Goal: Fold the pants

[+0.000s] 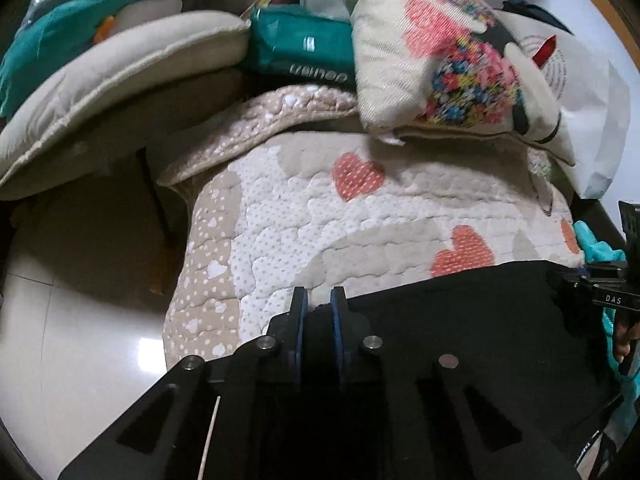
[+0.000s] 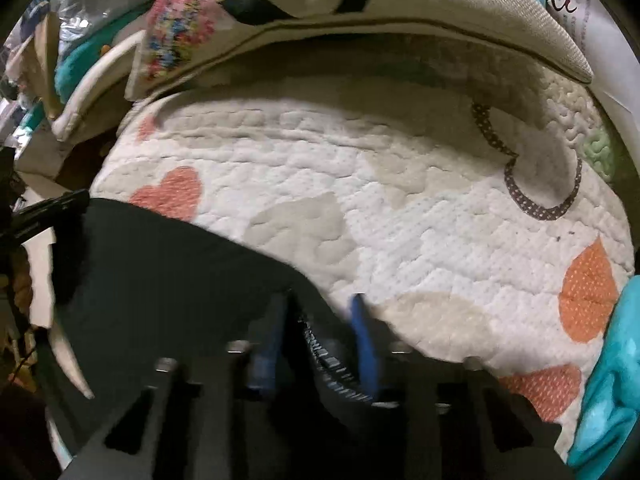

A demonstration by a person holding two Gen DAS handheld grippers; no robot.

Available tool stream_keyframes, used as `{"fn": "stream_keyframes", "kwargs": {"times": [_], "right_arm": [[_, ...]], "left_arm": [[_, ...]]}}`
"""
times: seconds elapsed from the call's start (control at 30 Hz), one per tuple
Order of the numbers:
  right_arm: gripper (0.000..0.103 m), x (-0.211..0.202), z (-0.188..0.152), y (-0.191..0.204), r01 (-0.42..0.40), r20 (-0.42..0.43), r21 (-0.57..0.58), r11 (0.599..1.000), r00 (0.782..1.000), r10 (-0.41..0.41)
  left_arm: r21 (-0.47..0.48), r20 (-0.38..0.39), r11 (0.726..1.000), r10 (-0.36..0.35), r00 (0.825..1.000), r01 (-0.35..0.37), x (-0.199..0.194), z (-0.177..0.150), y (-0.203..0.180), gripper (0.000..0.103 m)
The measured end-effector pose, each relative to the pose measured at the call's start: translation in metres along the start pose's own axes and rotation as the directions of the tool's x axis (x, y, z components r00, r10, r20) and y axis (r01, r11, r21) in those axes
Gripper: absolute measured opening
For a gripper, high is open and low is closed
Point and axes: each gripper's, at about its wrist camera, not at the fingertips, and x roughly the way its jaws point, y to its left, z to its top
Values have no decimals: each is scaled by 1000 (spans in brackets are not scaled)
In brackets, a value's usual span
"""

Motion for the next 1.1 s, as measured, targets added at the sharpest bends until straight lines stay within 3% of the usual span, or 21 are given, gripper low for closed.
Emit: {"fn": "stream_keyframes", "kwargs": {"times": [0.27,0.37,0.5,0.63,0.7,0.8,0.93,1.03,1.1], "right_arm": [[14,-59,-33,30,51,94,34,998,994,-54],[14,-83,-52,46,54,109,42,998,992,-58],[13,-108,-102,76,86,85,33,996,992,-89],[13,-120,-158,90,83,41,74,994,995,-86],[13,-122,-186,96,92,10,97,991,996,-93],[16,-116,-229,106,98,-86,130,987,992,-87],[24,-113,-263,104,136,-190,214,967,977,-95],[46,-139,-270,97,109,-123,279,954,989,-77],[60,-159,-266,95,99,-55,295,950,995,-87]], "left_arm": [[55,80,998,-46,996,41,-70,-11,-16,11],[91,98,995,-48,994,39,-102,-29,-21,11],[117,100,992,-54,994,42,-141,-71,-30,11],[182,37,983,-19,999,11,-153,-123,-45,11],[231,-35,973,23,999,-14,-152,-157,-53,11],[306,-142,950,106,984,-58,-145,-199,-63,14],[354,-189,932,157,969,-82,-157,-230,-66,18],[318,-170,944,149,974,-89,-177,-228,-55,21],[243,-146,965,141,979,-102,-191,-222,-38,21]]}}
